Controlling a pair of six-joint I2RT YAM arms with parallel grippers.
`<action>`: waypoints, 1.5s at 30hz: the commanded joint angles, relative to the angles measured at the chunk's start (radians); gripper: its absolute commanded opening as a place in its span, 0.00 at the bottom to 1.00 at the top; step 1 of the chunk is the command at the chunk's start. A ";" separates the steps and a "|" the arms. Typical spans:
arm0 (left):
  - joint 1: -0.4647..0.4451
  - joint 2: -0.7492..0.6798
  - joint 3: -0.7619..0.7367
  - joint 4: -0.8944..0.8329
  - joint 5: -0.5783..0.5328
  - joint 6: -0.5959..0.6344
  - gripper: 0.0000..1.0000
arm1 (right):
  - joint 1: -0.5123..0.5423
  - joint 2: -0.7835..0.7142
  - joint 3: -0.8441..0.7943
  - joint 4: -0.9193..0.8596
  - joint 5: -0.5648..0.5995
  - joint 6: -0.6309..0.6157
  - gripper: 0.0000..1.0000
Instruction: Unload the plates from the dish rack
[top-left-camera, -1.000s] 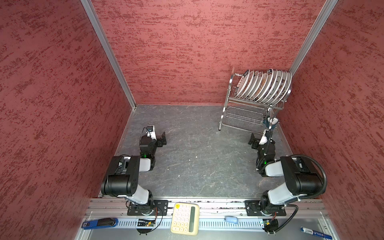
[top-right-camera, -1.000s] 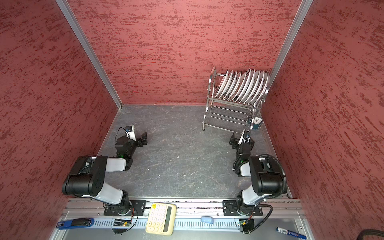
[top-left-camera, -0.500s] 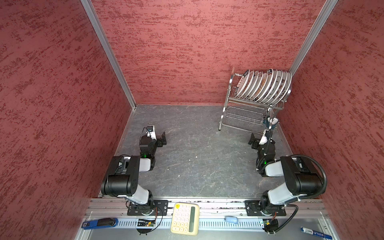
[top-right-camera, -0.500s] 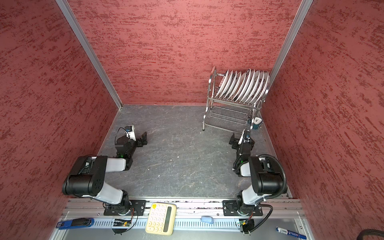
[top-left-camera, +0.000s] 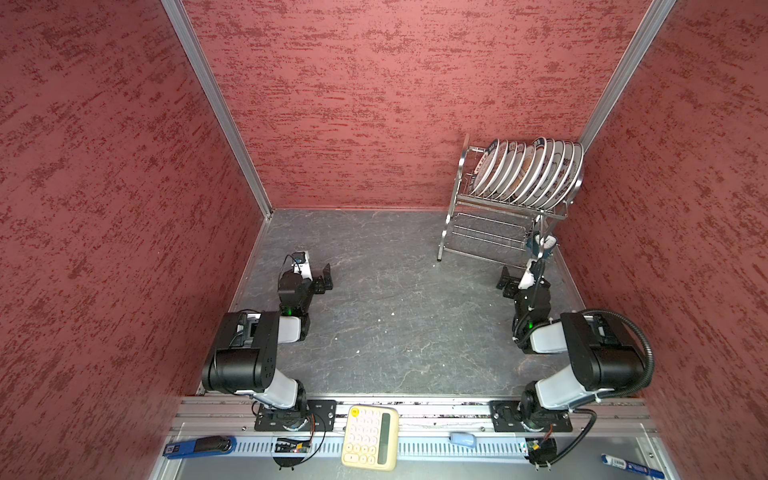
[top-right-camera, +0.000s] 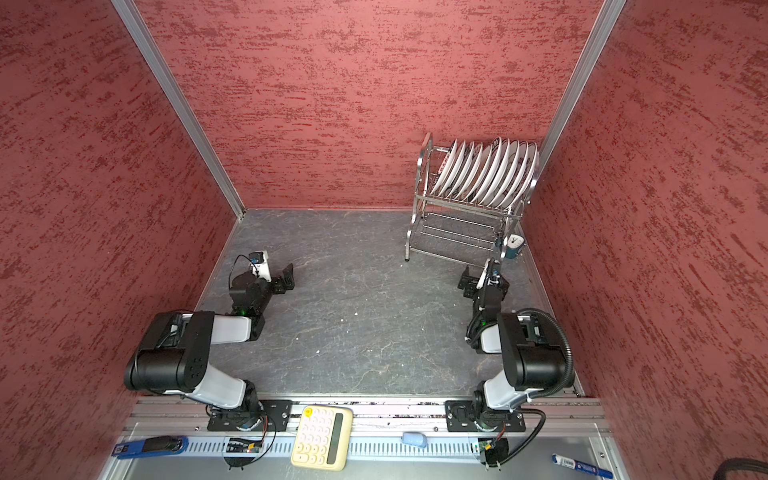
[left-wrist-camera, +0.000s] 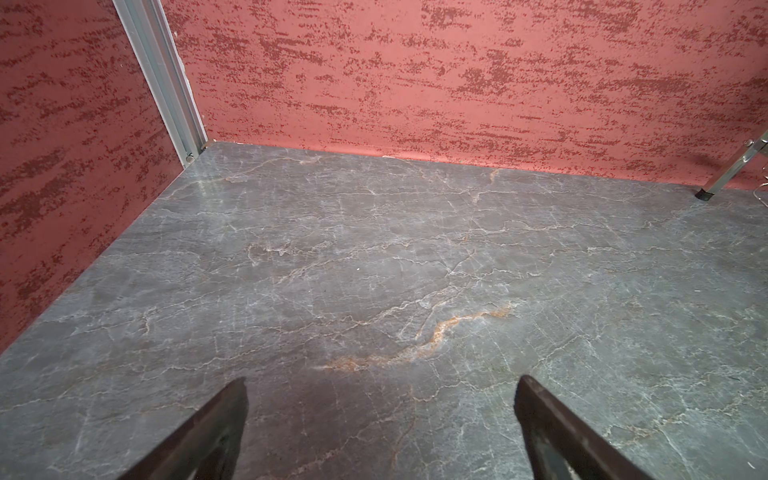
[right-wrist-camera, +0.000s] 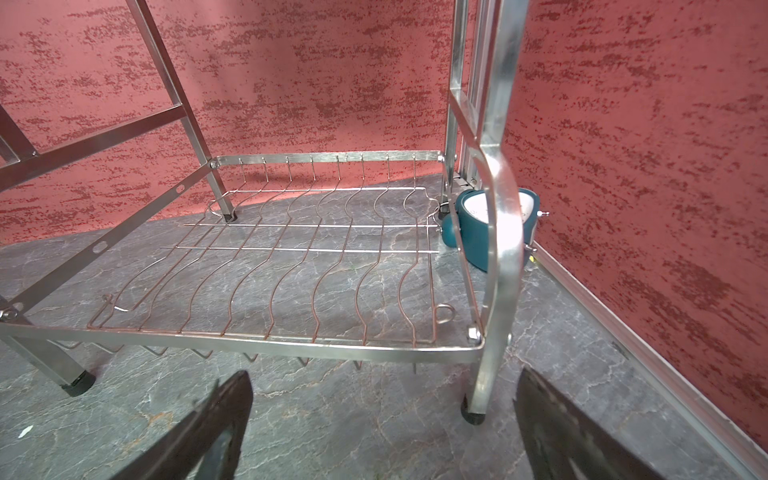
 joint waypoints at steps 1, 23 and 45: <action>0.000 0.000 0.006 -0.001 0.003 -0.008 0.99 | -0.001 -0.013 0.011 0.012 0.004 -0.004 0.99; -0.156 -0.332 0.144 -0.635 -0.344 -0.097 0.99 | -0.002 -0.367 0.244 -0.769 0.173 0.251 0.99; -0.342 -0.397 0.388 -1.112 -0.230 -0.326 0.99 | -0.093 -0.168 0.520 -1.124 0.084 0.306 0.99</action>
